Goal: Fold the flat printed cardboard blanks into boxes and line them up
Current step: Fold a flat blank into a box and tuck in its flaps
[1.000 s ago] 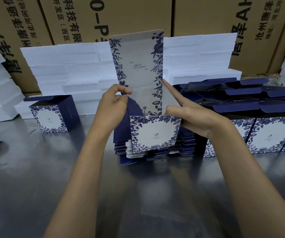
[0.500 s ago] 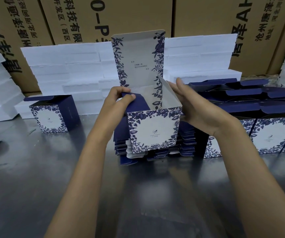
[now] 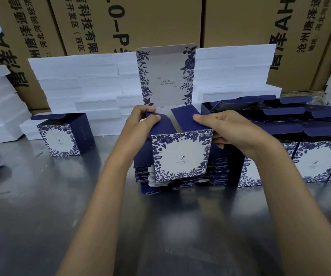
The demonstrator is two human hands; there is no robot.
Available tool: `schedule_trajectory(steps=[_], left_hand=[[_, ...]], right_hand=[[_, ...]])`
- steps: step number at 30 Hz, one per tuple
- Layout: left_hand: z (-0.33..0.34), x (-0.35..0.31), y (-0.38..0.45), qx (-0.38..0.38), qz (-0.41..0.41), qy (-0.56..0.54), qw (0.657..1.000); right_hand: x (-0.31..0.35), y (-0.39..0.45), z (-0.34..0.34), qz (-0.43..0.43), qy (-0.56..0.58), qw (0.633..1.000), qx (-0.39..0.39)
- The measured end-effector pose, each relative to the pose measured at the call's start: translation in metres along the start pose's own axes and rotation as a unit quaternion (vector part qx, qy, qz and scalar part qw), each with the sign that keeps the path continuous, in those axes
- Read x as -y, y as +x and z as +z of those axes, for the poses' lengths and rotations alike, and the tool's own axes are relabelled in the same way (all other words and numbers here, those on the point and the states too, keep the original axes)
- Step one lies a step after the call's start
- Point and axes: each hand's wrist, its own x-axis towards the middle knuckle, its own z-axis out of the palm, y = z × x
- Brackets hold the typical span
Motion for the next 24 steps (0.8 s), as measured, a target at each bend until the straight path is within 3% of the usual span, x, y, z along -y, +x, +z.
schedule_trajectory(steps=[20, 24], left_hand=[[-0.008, -0.010, -0.008, 0.075, -0.002, 0.020, 0.997], [-0.008, -0.013, -0.012, 0.090, -0.007, 0.038, 0.995]], right_hand=[[0.000, 0.007, 0.008, 0.006, 0.005, 0.998, -0.063], [-0.002, 0.008, 0.009, -0.009, 0.038, 0.993, -0.110]])
